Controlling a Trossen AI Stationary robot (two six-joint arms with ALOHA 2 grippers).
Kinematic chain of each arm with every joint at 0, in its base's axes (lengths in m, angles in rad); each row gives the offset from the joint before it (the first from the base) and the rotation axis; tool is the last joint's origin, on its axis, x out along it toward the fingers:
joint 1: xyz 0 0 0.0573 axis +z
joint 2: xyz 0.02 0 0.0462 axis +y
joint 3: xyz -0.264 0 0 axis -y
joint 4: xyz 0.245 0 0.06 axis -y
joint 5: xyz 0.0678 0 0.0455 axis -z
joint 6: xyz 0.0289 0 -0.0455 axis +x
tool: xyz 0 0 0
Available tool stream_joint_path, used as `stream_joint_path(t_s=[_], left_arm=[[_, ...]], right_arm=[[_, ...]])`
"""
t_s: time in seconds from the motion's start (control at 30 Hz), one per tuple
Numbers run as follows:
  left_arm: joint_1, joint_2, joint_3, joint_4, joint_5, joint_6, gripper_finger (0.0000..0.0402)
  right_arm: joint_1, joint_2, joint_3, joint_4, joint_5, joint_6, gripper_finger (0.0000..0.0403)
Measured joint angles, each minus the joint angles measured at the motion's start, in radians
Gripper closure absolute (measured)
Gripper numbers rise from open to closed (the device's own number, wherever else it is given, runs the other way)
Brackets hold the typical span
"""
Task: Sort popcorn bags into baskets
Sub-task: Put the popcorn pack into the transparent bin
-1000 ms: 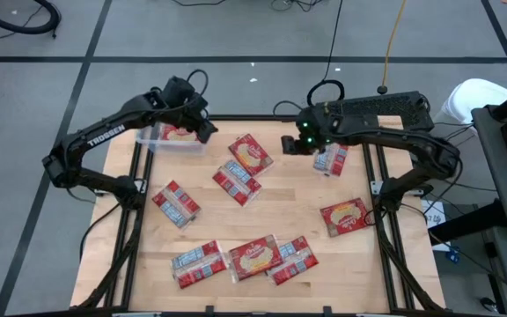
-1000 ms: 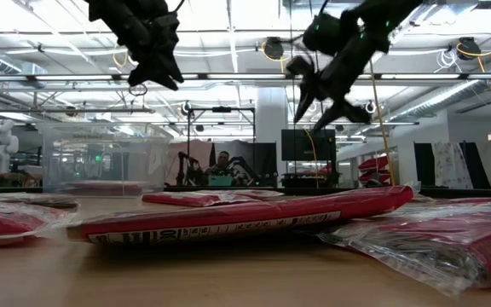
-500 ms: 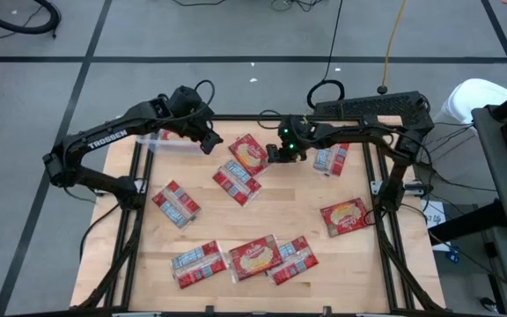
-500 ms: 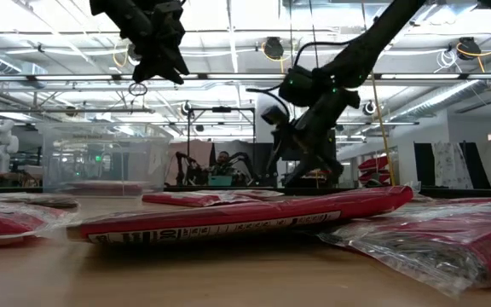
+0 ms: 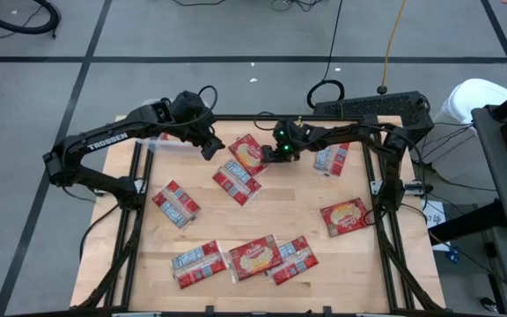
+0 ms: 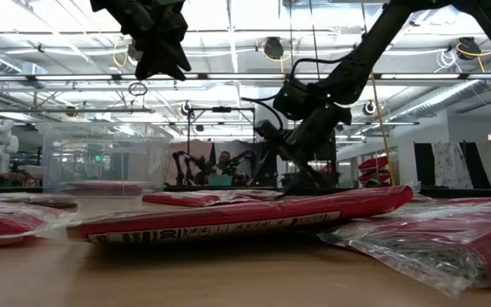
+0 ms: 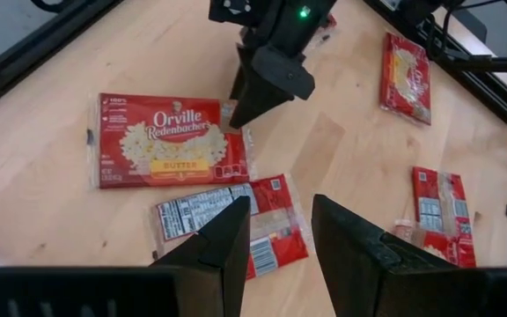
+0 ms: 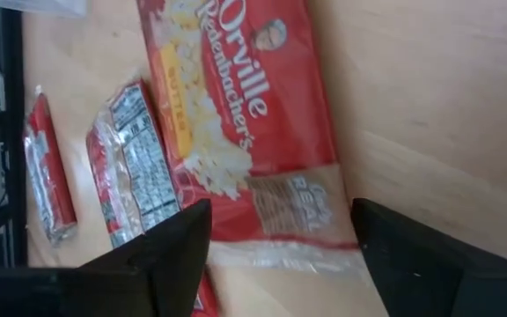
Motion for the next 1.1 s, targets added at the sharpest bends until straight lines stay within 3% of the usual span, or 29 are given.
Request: stream_joint_path(t_s=[0.2,0.53,0.73,1.1], left_arm=[[0.002,0.000,0.000,0.000,-0.003,0.003,0.0275],[0.002,0.000,0.000,0.001,-0.041,0.049,0.0275],[0.004,0.000,0.000,0.002,-0.050,0.040,0.0275],[0.033,0.000,0.000,0.056,-0.091,0.017,0.0273]], right_arm=[[0.000,0.004,-0.001,0.029,0.019,-0.016,0.0194],[-0.001,0.006,-0.002,0.056,0.069,-0.079,0.0388],[-0.002,-0.018,-0.003,0.124,0.062,-0.106,0.0393],[0.021,-0.177,-0.002,0.079,0.065,-0.415,0.0402]])
